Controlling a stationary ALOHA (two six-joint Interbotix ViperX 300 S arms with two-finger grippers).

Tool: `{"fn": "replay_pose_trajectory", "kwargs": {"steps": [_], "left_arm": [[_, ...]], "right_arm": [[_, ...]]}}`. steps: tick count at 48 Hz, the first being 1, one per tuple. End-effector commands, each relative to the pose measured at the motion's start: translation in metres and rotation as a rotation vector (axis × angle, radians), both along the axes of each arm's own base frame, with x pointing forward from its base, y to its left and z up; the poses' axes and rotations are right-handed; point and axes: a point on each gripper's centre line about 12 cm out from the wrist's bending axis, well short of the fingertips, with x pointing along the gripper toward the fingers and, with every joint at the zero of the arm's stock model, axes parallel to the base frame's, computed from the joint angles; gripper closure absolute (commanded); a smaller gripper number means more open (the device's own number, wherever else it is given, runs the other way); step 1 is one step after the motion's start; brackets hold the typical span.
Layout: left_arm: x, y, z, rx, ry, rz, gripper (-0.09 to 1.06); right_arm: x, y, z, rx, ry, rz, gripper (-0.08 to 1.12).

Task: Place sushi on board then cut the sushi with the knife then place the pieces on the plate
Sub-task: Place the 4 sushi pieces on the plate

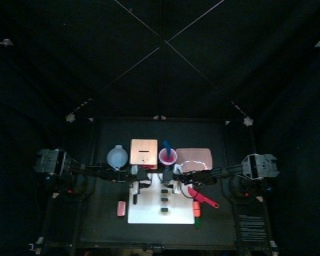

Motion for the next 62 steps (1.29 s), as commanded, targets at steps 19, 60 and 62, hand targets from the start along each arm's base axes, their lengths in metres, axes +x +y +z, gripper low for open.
{"fn": "replay_pose_trajectory", "kwargs": {"steps": [19, 60, 62], "left_arm": [[0.001, 0.001, 0.003, 0.005, -0.009, -0.002, 0.25], [0.001, 0.001, 0.001, 0.002, -0.003, 0.001, 0.25], [0.001, 0.001, 0.001, 0.002, -0.003, 0.001, 0.25]], "right_arm": [[0.02, 0.001, -0.005, 0.008, -0.007, -0.001, 0.28], [-0.075, -0.052, 0.057, -0.017, 0.099, -0.319, 0.43], [-0.079, -0.061, 0.055, -0.013, 0.106, -0.351, 0.43]]}}
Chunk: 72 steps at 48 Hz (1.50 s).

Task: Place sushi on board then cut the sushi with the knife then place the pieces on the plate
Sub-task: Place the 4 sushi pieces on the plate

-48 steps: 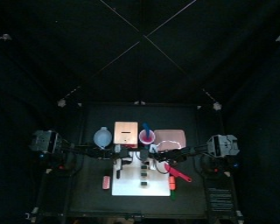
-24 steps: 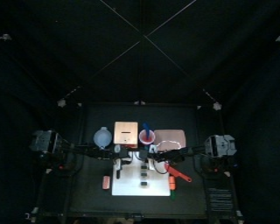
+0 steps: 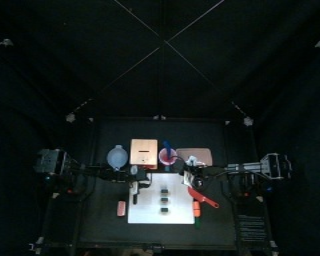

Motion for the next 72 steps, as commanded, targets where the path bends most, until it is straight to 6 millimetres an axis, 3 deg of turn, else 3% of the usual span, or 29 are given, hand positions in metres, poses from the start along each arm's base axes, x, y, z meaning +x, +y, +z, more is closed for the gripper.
{"fn": "replay_pose_trajectory", "kwargs": {"steps": [1, 13, 24, 31, 37, 44, 57, 63, 72], "left_arm": [[0.004, 0.001, 0.005, 0.001, -0.02, 0.002, 0.25], [0.004, 0.0, 0.003, -0.002, -0.014, 0.002, 0.25], [0.003, 0.0, -0.001, -0.003, -0.003, 0.003, 0.25], [0.003, 0.0, -0.001, -0.002, -0.003, 0.002, 0.25], [0.004, 0.0, 0.0, -0.002, -0.005, 0.002, 0.25], [0.004, 0.0, 0.0, -0.003, -0.005, 0.003, 0.25], [0.004, 0.001, 0.0, -0.003, -0.006, 0.005, 0.25], [0.005, 0.0, 0.002, -0.008, -0.011, 0.009, 0.25], [0.006, 0.0, 0.002, -0.007, -0.011, 0.008, 0.25]], "right_arm": [[-0.009, -0.02, 0.01, 0.007, -0.036, -0.079, 0.43], [-0.019, -0.065, -0.022, 0.109, -0.05, -0.267, 0.37], [-0.021, -0.079, -0.048, 0.134, -0.054, -0.298, 0.22], [-0.021, -0.079, -0.045, 0.129, -0.059, -0.298, 0.21], [-0.022, -0.077, -0.029, 0.116, -0.093, -0.292, 0.21], [-0.016, -0.055, -0.008, 0.105, -0.137, -0.224, 0.21], [0.022, 0.025, 0.027, 0.101, -0.23, 0.063, 0.21], [0.037, 0.052, 0.026, 0.123, -0.225, 0.13, 0.21], [0.052, 0.075, 0.012, 0.136, -0.185, 0.188, 0.21]]}}
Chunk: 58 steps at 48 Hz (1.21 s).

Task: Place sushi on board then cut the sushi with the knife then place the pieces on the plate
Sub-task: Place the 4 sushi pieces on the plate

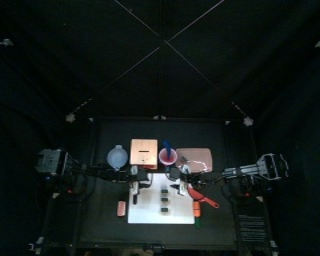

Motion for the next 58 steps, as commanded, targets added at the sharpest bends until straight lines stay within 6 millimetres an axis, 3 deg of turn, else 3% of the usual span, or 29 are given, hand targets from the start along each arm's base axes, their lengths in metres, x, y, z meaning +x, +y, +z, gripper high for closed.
{"fn": "replay_pose_trajectory", "kwargs": {"steps": [1, 19, 44, 52, 58], "left_arm": [[0.006, 0.0, 0.008, -0.002, -0.028, 0.002, 0.25], [0.004, 0.001, 0.006, -0.002, -0.021, 0.004, 0.25], [0.003, 0.001, 0.003, -0.002, -0.014, 0.004, 0.25], [0.002, 0.0, 0.002, -0.002, -0.011, 0.002, 0.25], [0.002, 0.0, 0.001, -0.002, -0.008, 0.002, 0.25]], "right_arm": [[0.014, 0.012, 0.007, 0.007, -0.027, 0.03, 0.21], [0.039, 0.031, -0.018, 0.011, 0.033, 0.066, 0.21], [0.054, 0.029, -0.048, 0.001, 0.101, 0.057, 0.23], [0.053, 0.029, -0.052, 0.009, 0.114, 0.049, 0.39], [0.048, 0.023, -0.043, 0.027, 0.098, 0.024, 0.52]]}}
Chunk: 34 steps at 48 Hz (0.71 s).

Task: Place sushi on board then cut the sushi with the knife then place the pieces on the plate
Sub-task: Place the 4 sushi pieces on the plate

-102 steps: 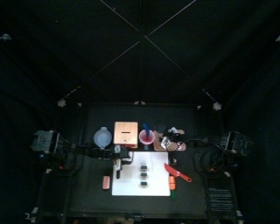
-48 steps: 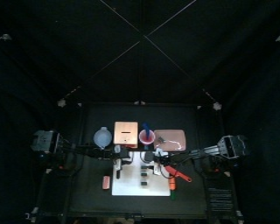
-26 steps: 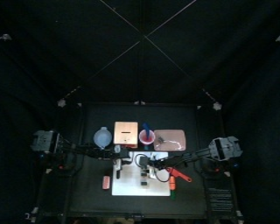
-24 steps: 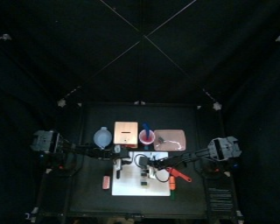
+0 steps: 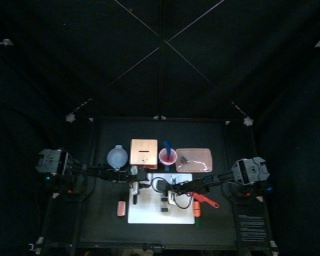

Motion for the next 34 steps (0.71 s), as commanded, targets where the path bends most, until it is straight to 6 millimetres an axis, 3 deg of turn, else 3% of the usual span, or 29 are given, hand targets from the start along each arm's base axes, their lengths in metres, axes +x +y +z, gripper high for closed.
{"fn": "replay_pose_trajectory", "kwargs": {"steps": [1, 9, 20, 34], "left_arm": [[0.003, 0.0, 0.005, -0.001, -0.018, 0.001, 0.25], [0.003, -0.001, 0.004, -0.003, -0.015, 0.001, 0.25], [0.003, -0.001, 0.004, -0.004, -0.017, 0.002, 0.25], [0.004, -0.001, 0.004, -0.004, -0.018, 0.002, 0.25]], "right_arm": [[-0.001, -0.009, 0.027, 0.021, -0.064, -0.036, 0.53], [-0.025, -0.028, 0.044, 0.027, -0.075, -0.098, 0.52], [-0.081, -0.076, 0.065, 0.014, -0.046, -0.263, 0.52], [-0.142, -0.134, 0.053, 0.001, 0.01, -0.493, 0.52]]}}
